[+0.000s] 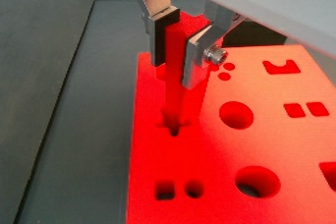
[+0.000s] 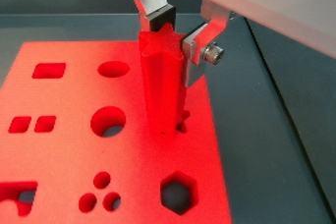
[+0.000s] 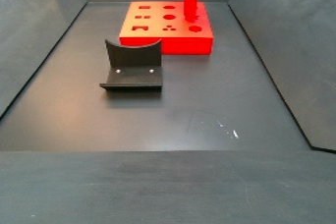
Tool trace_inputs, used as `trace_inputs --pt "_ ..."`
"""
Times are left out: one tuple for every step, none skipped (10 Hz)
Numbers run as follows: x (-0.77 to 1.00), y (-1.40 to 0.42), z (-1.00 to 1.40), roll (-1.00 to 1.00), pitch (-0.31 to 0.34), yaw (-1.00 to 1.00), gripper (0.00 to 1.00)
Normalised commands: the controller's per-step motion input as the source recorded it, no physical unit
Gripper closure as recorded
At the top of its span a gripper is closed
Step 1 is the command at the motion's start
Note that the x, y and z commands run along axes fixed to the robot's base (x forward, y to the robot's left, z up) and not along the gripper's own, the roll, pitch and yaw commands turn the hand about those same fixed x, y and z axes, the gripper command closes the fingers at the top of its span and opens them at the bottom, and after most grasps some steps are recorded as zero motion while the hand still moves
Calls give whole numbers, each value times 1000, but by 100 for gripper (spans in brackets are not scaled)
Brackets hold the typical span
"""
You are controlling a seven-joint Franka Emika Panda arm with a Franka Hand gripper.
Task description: Insert the star object.
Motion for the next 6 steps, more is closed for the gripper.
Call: trace_inputs --pt "-266 226 97 -436 -433 209 100" --pt "-209 154 177 -447 -453 237 100" --pt "-211 120 191 -416 -439 269 100" --pt "-226 -237 331 0 -219 383 100" --pt "-91 -280 191 224 -96 309 100" --pt "209 -274 0 260 139 0 100"
